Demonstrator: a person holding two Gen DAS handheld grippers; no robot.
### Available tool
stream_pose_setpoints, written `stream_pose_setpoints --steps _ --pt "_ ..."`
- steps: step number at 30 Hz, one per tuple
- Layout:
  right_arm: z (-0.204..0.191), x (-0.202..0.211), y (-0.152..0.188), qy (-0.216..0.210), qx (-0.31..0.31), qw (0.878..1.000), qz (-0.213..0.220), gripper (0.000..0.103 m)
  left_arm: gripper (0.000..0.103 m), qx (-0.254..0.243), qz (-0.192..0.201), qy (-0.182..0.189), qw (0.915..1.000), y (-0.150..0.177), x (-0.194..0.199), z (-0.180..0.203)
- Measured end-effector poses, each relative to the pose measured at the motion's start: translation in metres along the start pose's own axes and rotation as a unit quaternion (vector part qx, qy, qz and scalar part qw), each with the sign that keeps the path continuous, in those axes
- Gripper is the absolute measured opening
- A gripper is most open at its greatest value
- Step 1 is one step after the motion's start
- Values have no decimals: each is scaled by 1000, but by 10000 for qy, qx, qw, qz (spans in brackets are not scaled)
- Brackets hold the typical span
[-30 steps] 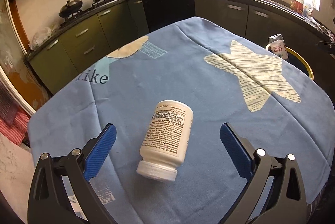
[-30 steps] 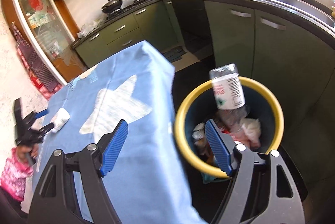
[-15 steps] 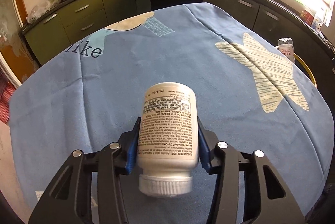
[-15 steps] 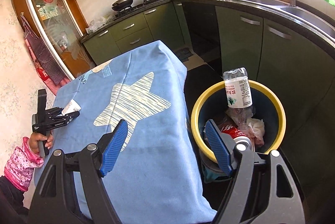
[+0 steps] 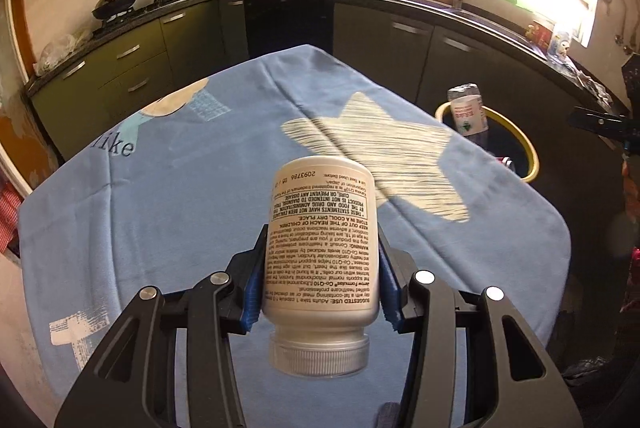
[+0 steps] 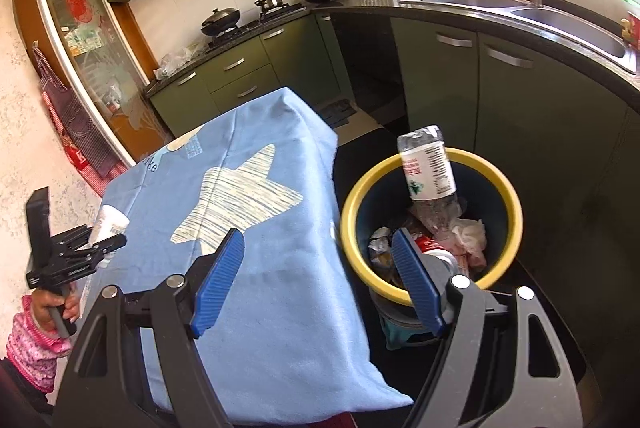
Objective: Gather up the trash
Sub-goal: 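Carry the pill bottle over the bin and open the left gripper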
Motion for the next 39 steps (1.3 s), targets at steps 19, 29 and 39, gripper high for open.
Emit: stream_pose_setpoints --steps 19,29,39 --pt "115 18 18 741 -769 9942 131 73 47 -1168 -702 1575 9781 -124 -135 232" --pt "144 17 22 778 -1068 9912 124 74 47 -936 -1084 1239 9819 -144 -241 262" --pt "127 12 21 608 -932 9938 57 75 85 -654 -717 1104 9891 -134 -188 242"
Point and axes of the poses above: each gripper's, at about its wrist camera, not at the fingertips, and x roughly against the way its jaws point, z to its right, y to its underside, the point moved 6 cm from there along -x, roughly the way its jaws point, and after that the axes turned 5 degrees about y, right-handed, at the moved point
